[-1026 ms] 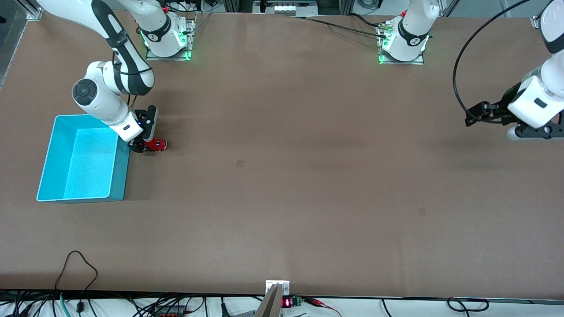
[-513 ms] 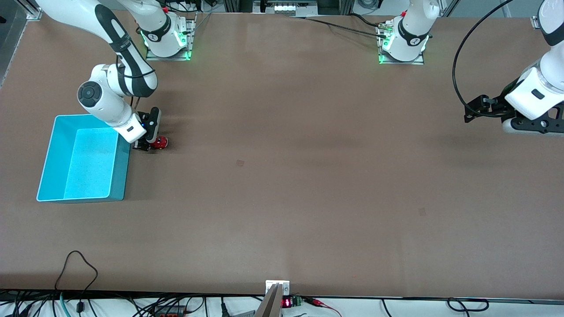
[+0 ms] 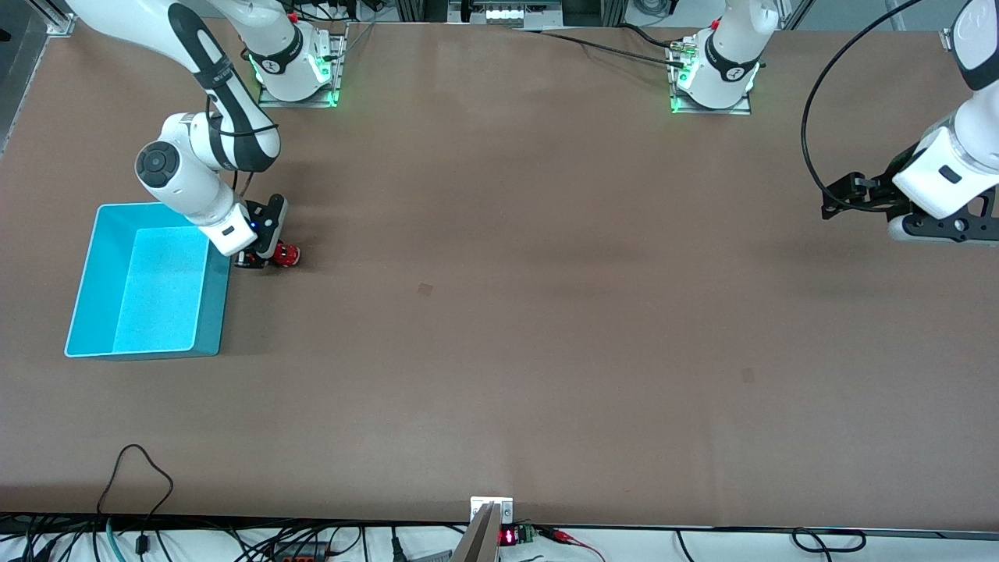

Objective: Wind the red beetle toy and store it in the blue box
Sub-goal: 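Lift the red car with the right gripper over the cyan box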

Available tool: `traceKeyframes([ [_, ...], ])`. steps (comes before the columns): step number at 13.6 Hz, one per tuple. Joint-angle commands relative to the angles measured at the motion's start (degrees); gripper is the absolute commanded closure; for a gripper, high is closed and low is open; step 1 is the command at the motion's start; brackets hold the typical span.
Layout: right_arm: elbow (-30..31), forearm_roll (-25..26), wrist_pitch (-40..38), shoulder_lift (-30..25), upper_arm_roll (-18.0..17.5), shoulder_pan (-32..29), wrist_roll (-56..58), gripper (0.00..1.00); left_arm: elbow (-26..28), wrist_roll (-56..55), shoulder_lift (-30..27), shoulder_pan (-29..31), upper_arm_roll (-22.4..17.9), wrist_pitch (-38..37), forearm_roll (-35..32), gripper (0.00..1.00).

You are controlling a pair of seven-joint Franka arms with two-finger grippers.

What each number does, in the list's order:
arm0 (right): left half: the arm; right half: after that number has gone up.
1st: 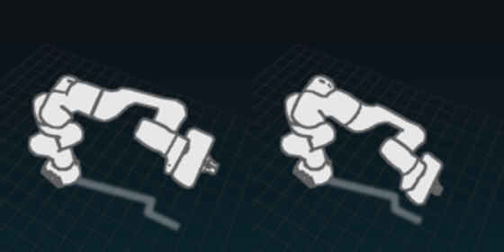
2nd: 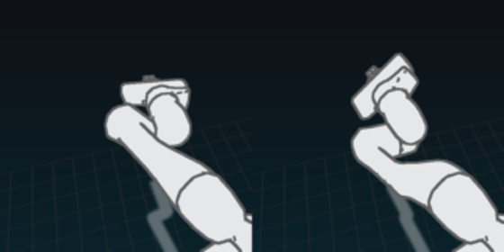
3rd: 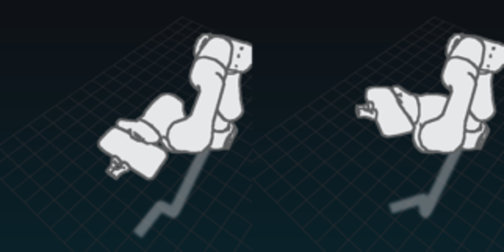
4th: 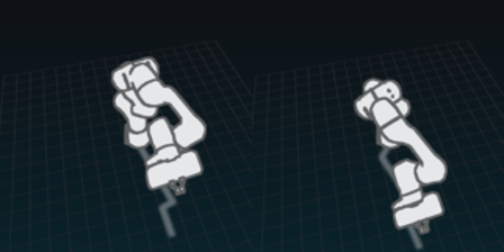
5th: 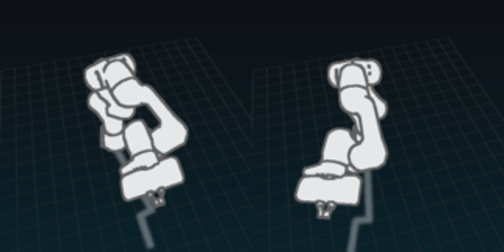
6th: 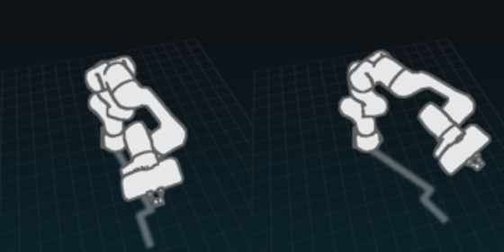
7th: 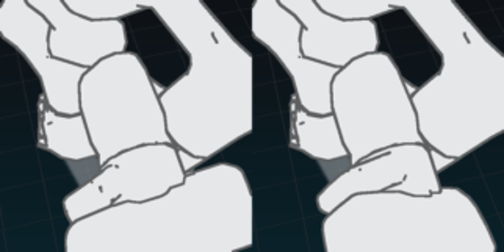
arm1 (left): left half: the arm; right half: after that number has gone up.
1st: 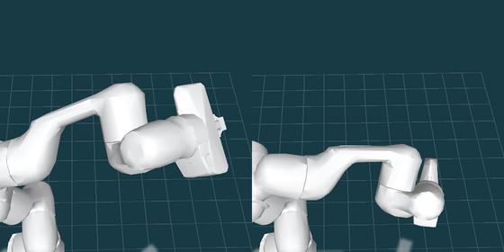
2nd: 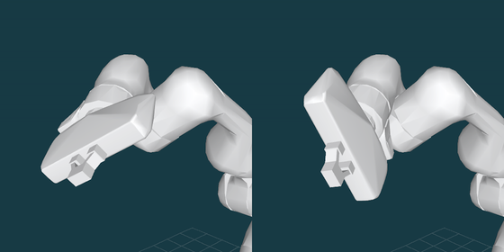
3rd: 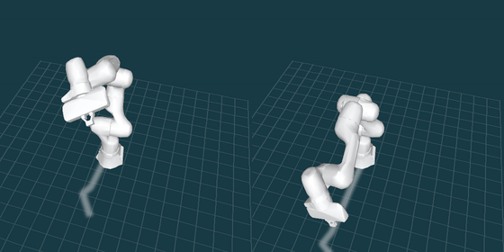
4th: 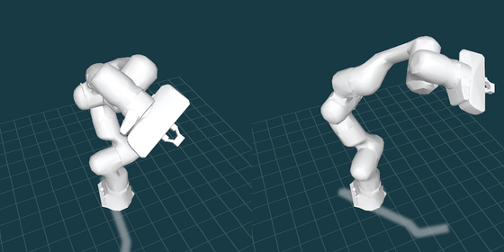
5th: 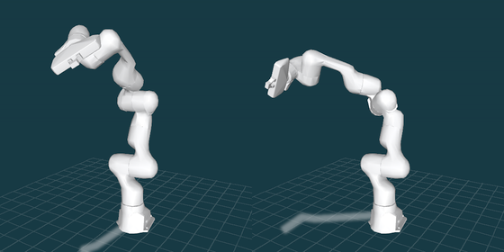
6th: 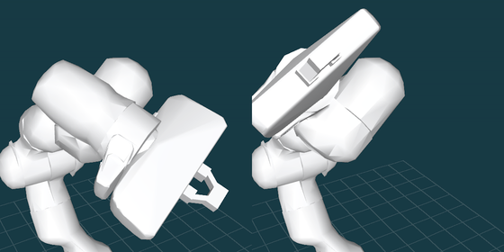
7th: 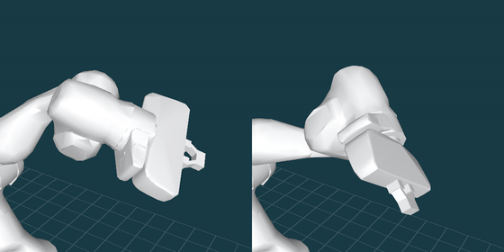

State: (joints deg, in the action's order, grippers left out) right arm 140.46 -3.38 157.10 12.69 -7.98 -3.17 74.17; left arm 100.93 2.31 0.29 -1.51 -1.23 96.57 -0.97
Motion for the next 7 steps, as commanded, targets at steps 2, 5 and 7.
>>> traceKeyframes([
  [2,-4.6,-1.8,-5.8,-5.0,-3.8,-0.7,-19.5,1.0,-4.2,1.5,2.5,3.3,1.6,-3.7,-0.8,0.0],
  [5,-8.1,-1.8,-14.7,-8.9,-3.7,-0.9,-35.7,1.0,-6.3,2.0,2.1,5.9,1.7,-4.9,0.5,0.0],
  [7,-12.3,-1.6,-21.3,-9.3,-3.3,-1.4,-45.6,1.0,-6.7,0.6,1.8,6.2,2.0,-5.7,0.5,0.0],
])
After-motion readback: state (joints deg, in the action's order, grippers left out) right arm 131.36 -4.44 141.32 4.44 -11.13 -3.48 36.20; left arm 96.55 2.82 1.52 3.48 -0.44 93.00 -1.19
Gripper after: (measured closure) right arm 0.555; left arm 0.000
